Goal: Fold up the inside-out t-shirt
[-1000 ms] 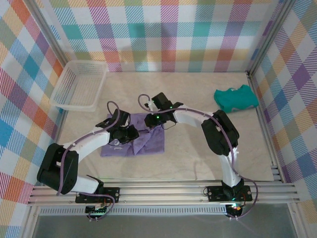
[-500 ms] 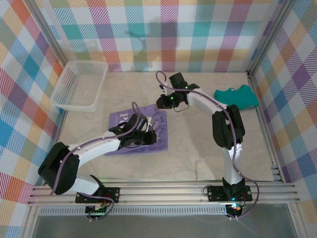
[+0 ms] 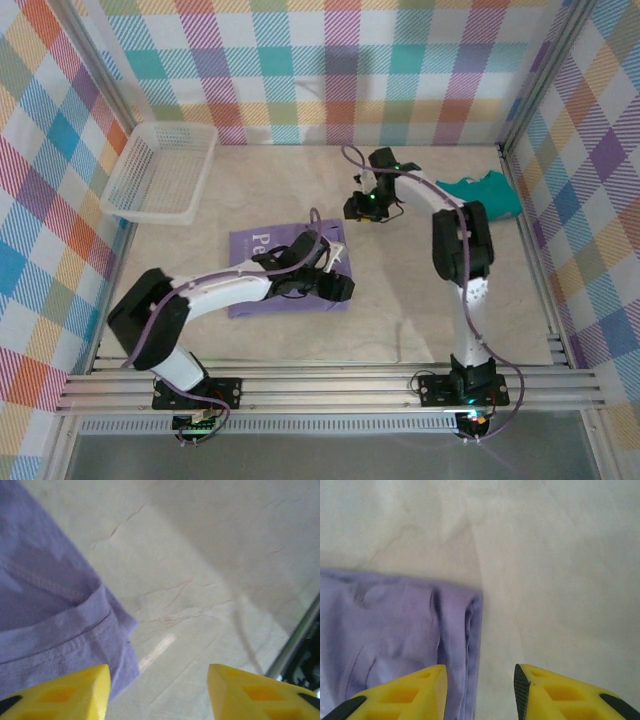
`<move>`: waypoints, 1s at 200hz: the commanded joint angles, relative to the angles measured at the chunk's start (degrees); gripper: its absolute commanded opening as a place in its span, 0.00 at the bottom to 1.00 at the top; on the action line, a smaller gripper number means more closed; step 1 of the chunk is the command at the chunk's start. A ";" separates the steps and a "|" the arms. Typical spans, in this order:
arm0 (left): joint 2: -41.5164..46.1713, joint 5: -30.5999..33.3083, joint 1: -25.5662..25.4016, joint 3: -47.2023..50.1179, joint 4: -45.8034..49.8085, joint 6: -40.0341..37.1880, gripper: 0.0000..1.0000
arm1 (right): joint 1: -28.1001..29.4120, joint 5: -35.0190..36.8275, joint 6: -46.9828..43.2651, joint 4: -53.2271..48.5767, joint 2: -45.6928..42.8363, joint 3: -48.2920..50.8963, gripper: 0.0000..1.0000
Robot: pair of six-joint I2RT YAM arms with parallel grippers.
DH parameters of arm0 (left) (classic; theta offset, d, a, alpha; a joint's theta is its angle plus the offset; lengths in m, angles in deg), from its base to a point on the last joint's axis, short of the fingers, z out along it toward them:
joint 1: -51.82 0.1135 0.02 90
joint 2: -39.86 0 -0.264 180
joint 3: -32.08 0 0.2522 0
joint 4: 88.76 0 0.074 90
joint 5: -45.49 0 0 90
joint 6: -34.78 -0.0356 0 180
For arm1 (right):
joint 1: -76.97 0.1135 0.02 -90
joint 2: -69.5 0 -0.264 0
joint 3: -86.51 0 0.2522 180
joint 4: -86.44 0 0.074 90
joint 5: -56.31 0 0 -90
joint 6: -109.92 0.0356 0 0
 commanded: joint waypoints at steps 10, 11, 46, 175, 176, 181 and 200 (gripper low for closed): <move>10.32 5.09 11.51 2.94 2.75 3.32 0.63 | 1.33 -6.06 4.39 9.60 -20.04 20.98 0.43; 10.41 5.19 12.11 2.98 3.05 3.62 0.63 | 1.44 -6.55 4.55 9.95 -20.51 21.67 0.43; 3.25 5.37 29.59 -0.54 11.06 9.71 0.63 | 13.59 -9.02 10.81 17.02 -27.52 34.63 0.45; 2.45 -8.67 9.88 11.92 5.79 14.82 0.61 | 4.76 9.67 2.21 5.88 -8.18 15.14 0.37; 2.47 -8.90 9.45 11.78 5.58 14.99 0.62 | 4.69 9.66 2.01 5.85 -8.17 14.84 0.37; 2.72 -9.31 7.90 10.69 4.77 15.28 0.62 | 4.27 9.77 1.40 5.63 -8.34 13.42 0.37; 6.32 -4.16 8.09 5.75 7.15 11.89 0.64 | 3.57 10.01 -1.29 5.80 -11.85 12.48 0.43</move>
